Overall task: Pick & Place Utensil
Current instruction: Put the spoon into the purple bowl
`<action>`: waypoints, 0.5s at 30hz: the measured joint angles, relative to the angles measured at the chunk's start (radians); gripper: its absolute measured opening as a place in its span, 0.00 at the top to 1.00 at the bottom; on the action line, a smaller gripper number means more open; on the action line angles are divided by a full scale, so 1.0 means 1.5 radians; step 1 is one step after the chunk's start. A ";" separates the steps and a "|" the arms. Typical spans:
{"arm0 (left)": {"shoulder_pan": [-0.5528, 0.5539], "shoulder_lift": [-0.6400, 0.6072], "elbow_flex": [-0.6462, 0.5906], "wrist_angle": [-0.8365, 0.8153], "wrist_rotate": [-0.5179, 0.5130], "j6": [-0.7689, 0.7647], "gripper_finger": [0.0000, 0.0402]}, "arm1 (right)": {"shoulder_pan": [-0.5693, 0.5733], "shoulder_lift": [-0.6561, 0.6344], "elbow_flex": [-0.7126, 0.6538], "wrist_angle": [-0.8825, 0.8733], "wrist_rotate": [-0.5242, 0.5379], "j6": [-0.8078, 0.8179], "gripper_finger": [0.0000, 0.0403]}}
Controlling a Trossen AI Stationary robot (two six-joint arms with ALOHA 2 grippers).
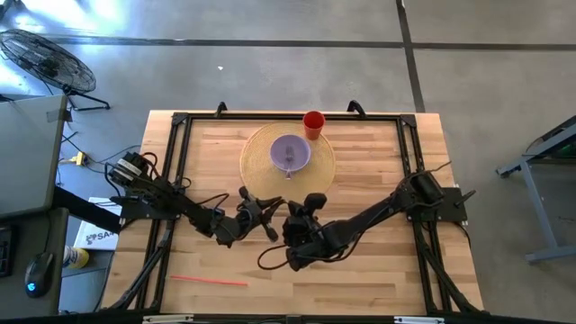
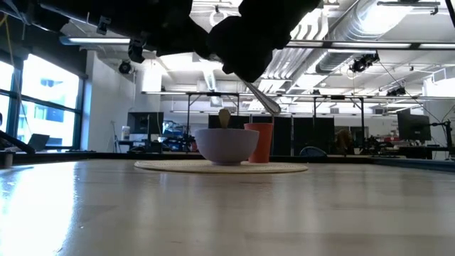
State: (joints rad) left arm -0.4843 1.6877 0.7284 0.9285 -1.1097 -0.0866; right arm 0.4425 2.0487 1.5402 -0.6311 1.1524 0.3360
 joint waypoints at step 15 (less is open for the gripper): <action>0.000 -0.212 -0.015 -0.387 0.032 -0.250 0.98 | 0.077 -0.090 0.000 -0.141 0.018 0.113 0.63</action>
State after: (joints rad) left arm -0.4843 1.3698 0.7063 0.3483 -1.0618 -0.4618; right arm 0.5578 1.9135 1.5398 -0.8431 1.1799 0.5061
